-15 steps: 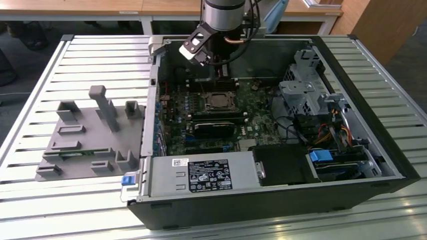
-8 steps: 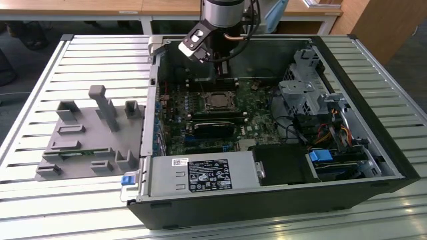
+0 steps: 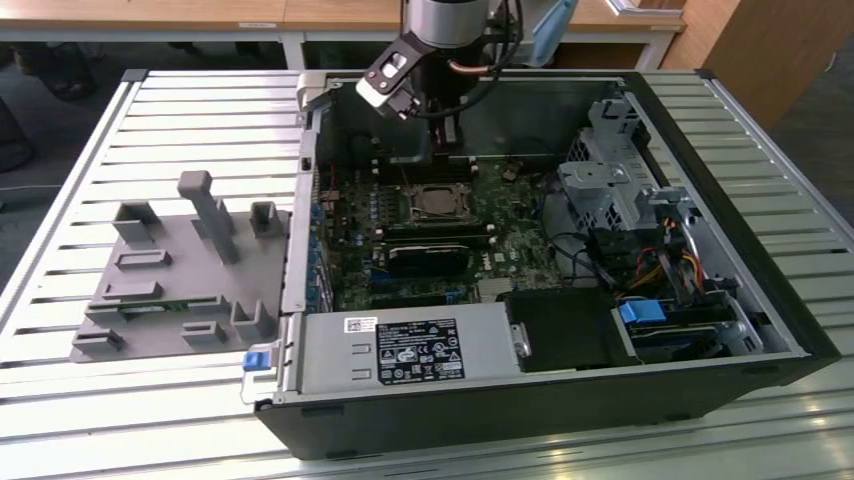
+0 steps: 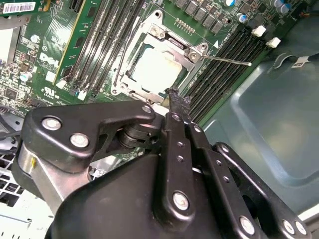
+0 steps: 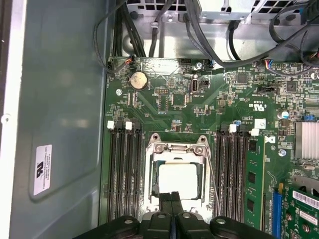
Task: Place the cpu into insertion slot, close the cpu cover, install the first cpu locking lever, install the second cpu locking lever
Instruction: 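Install the first cpu locking lever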
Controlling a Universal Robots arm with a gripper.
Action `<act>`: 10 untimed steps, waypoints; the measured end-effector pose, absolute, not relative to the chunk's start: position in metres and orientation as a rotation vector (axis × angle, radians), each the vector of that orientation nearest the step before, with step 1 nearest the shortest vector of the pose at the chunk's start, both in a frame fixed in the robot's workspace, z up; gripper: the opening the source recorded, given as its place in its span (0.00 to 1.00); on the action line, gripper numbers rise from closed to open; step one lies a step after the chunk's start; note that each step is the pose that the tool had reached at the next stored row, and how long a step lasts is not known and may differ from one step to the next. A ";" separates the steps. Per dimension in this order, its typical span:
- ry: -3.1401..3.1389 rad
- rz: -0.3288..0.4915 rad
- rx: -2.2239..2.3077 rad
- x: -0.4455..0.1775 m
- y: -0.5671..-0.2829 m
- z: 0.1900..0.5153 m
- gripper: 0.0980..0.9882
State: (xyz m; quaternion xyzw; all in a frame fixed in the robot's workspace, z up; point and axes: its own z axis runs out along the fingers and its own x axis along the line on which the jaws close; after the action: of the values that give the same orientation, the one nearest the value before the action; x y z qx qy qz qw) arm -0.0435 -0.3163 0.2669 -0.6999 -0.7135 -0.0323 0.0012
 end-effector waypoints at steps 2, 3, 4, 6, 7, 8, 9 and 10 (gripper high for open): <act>-2.240 -0.102 -2.197 -0.044 -0.316 0.269 0.01; -2.240 -0.102 -2.197 -0.044 -0.316 0.270 0.01; -2.240 -0.102 -2.197 -0.044 -0.316 0.271 0.01; -2.240 -0.102 -2.198 -0.044 -0.316 0.273 0.01; -2.240 -0.103 -2.198 -0.044 -0.316 0.274 0.01; -2.241 -0.103 -2.198 -0.044 -0.316 0.275 0.01; -2.241 -0.103 -2.198 -0.044 -0.316 0.276 0.01; -2.241 -0.103 -2.198 -0.044 -0.316 0.277 0.01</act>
State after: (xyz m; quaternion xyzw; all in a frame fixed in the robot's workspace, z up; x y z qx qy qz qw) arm -0.0444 -0.3163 0.2765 -0.6999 -0.7135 -0.0329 0.0006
